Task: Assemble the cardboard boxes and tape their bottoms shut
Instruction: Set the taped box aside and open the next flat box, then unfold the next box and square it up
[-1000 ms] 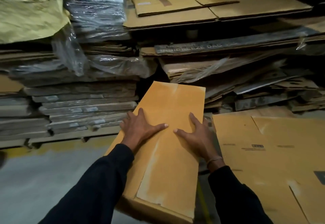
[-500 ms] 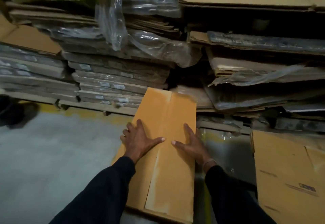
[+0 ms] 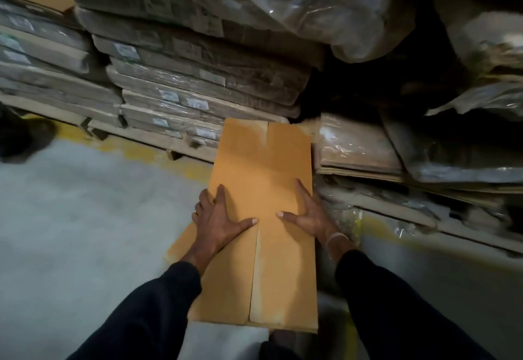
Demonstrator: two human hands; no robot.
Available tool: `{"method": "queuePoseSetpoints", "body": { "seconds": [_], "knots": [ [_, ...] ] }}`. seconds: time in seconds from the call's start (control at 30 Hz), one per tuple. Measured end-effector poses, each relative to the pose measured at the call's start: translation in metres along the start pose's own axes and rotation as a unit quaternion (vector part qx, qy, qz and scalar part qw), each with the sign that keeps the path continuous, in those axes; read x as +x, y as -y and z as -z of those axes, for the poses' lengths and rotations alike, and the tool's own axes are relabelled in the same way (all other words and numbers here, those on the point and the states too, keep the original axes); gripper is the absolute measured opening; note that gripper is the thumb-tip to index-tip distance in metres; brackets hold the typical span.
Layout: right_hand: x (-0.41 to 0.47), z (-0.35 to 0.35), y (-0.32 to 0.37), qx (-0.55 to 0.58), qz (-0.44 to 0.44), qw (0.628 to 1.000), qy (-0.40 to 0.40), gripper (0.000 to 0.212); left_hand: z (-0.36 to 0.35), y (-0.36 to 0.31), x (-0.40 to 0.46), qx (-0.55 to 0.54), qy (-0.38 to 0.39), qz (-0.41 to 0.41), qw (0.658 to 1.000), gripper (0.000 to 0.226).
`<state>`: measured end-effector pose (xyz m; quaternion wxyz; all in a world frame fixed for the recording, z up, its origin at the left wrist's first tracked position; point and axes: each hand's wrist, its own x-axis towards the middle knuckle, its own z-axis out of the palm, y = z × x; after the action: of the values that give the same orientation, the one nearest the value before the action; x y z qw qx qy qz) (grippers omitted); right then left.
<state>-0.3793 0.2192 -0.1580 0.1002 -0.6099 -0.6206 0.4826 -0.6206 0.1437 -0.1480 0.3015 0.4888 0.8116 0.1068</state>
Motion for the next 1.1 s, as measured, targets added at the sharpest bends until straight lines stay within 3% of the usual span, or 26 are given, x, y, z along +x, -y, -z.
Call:
{"method": "queuePoseSetpoints", "body": {
  "seconds": [0.2, 0.43, 0.6, 0.9, 1.1],
  "knots": [
    [0.046, -0.039, -0.042, 0.013, -0.011, 0.999, 0.031, 0.114, -0.046, 0.036, 0.040, 0.006, 0.002, 0.008, 1.000, 0.139],
    [0.072, -0.078, -0.064, 0.005, -0.015, 1.000, 0.004, 0.123, -0.073, 0.072, 0.062, 0.026, -0.016, -0.002, 1.000, 0.136],
    [0.051, -0.075, -0.041, -0.022, -0.035, 0.999, 0.004, 0.114, -0.062, 0.065, 0.051, 0.066, 0.016, -0.022, 0.997, 0.125],
    [-0.111, -0.020, 0.037, 0.011, -0.014, 0.997, -0.076, 0.101, 0.026, -0.012, -0.058, 0.116, 0.036, -0.202, 0.972, 0.098],
    [-0.263, 0.050, 0.052, 0.028, -0.003, 0.979, -0.203, 0.101, 0.064, -0.107, -0.156, 0.111, 0.060, -0.380, 0.916, 0.094]
  ]
}}
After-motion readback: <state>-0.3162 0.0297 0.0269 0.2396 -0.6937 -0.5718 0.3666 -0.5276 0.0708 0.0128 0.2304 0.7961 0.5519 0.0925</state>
